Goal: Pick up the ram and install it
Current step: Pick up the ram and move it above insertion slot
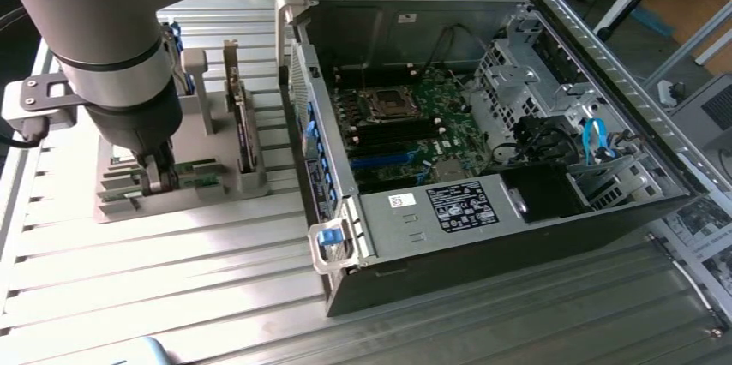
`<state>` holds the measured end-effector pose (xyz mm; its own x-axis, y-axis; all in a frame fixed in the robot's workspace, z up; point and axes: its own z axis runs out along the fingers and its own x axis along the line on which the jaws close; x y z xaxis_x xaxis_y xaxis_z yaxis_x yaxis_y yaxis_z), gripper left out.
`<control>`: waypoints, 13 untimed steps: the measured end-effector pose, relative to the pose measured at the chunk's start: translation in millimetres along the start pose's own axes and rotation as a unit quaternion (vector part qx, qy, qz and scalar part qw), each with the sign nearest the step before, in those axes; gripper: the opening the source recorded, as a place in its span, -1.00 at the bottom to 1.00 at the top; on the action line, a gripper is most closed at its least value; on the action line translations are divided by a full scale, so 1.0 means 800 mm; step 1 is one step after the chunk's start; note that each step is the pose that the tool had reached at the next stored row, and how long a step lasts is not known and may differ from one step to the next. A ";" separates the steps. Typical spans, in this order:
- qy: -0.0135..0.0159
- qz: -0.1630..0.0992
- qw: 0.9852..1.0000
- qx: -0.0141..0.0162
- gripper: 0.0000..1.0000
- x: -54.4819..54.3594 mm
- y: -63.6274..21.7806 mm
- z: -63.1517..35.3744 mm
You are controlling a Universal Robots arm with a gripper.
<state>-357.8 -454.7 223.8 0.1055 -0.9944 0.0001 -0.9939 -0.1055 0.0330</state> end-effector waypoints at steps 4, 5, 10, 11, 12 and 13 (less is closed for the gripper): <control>0.000 0.000 1.000 0.000 -0.73 0.000 0.000 -0.002; 0.000 0.000 1.000 0.000 -0.73 0.000 0.000 -0.003; 0.000 0.000 1.000 0.000 -0.73 0.000 0.000 -0.005; 0.000 0.000 1.000 0.000 -0.73 0.000 0.000 -0.006; 0.000 0.000 1.000 0.000 -0.73 0.000 0.000 -0.007; 0.000 0.000 1.000 0.000 -0.73 0.000 0.000 -0.008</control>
<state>-357.8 -454.7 229.8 0.1055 -0.9944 0.0001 -0.9939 -0.1055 0.0330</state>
